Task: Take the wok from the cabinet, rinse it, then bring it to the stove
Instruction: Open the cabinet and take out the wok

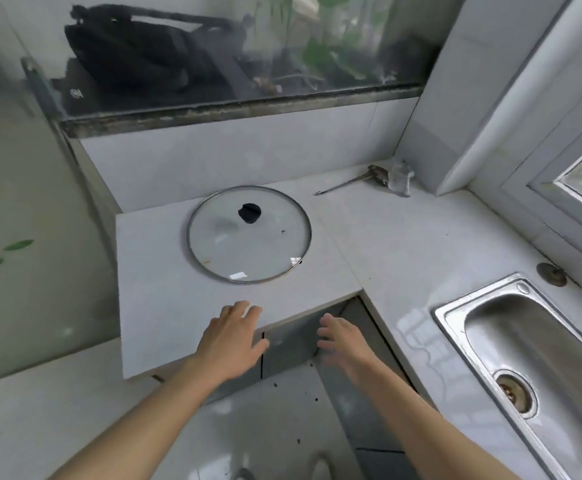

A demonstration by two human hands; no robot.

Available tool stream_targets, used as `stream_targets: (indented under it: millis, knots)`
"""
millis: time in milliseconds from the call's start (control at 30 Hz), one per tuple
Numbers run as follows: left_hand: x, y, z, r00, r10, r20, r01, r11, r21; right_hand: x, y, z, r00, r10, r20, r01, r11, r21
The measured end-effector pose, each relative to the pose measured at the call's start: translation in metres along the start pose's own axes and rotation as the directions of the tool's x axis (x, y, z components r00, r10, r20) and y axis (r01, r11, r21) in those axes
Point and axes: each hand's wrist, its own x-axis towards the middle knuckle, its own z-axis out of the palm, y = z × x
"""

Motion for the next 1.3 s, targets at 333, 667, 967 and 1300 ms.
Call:
stream_targets:
  millis: [333, 667, 967, 1300]
  knots:
    - [0.026, 0.001, 0.060, 0.983, -0.170, 0.062, 0.172, 0.985, -0.032, 0.095, 0.043, 0.016, 0.914, 0.282, 0.294, -0.407, 0.625, 0.666]
    - [0.024, -0.007, 0.101, 0.988, -0.143, -0.055, 0.146, 0.987, 0.061, 0.135, 0.056, 0.035, 0.910, 0.235, 0.342, -0.415, 0.518, 0.748]
    - [0.025, -0.008, 0.106, 0.990, -0.124, -0.062, 0.128, 0.989, 0.072, 0.133, 0.051, 0.047, 0.934, 0.164, 0.316, -0.356, 0.428, 0.830]
    - [0.031, -0.006, 0.102, 0.990, -0.130, -0.045, 0.135, 0.984, 0.115, 0.126, 0.068, 0.053, 0.957, 0.197, 0.215, -0.286, 0.491, 0.823]
